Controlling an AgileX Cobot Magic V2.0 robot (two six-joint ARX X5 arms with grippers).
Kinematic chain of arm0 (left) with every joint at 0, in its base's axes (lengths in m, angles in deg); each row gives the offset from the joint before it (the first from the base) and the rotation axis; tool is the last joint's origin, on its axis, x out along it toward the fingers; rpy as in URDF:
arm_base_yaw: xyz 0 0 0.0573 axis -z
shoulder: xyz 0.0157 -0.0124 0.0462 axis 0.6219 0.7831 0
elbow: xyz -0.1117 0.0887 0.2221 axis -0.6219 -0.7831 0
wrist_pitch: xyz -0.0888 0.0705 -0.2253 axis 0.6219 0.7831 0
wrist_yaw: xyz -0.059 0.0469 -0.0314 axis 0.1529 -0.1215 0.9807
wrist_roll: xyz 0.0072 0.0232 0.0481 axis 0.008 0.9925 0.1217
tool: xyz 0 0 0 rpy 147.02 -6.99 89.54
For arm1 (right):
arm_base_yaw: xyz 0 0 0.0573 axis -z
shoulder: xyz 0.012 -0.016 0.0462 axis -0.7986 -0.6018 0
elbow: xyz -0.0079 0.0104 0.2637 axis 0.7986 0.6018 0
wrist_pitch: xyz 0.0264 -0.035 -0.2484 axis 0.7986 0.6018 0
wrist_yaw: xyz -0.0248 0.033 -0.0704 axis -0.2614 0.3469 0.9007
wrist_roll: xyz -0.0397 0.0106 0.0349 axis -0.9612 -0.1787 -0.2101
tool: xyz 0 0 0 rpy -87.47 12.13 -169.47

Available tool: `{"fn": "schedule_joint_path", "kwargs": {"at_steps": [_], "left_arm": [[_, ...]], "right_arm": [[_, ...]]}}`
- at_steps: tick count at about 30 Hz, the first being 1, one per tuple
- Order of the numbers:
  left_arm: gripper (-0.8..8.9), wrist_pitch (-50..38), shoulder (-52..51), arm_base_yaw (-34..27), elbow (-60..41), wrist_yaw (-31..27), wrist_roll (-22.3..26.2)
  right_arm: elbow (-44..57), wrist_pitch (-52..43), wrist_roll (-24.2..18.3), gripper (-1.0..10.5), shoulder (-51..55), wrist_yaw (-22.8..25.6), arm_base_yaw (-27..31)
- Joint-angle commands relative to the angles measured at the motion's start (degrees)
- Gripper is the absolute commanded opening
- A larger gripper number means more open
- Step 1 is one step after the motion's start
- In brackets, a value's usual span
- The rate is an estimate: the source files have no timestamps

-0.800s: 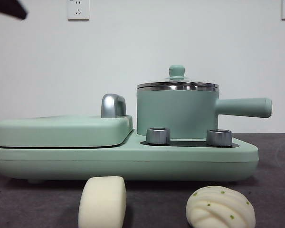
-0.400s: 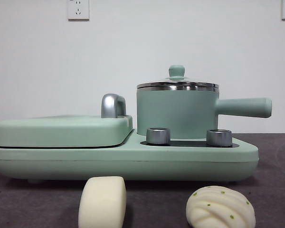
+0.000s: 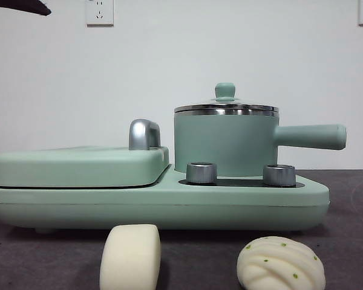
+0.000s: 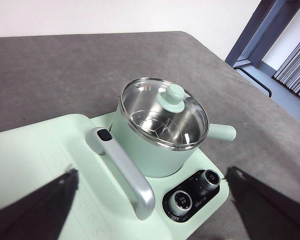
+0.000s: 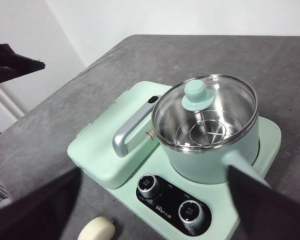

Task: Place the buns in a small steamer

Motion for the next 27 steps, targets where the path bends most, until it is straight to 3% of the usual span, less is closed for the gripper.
{"fn": "schedule_joint_path", "kwargs": {"at_steps": [1,9,16,27], "left_arm": [[5.21,-0.79,0.39,0.17,1.2,0.33,0.04],[5.21,-0.39,2.93,0.81,3.02,0.33,-0.07],[5.2,5.77,13.27,3.45,13.94,0.17,0.61],[5.21,21.88,36.2,11.15,40.17,-5.4,10.47]], "right_arm": [[-0.9,-0.39,-0.11,5.3,-0.22,-0.22,-0.02],[-0.9,-0.42,6.73,5.3,-0.22,-0.44,-0.02],[-0.9,-0.37,8.68,5.3,-0.22,-0.48,-0.04],[-0.9,-0.42,10.01,5.3,-0.22,-0.11,-1.88]]}}
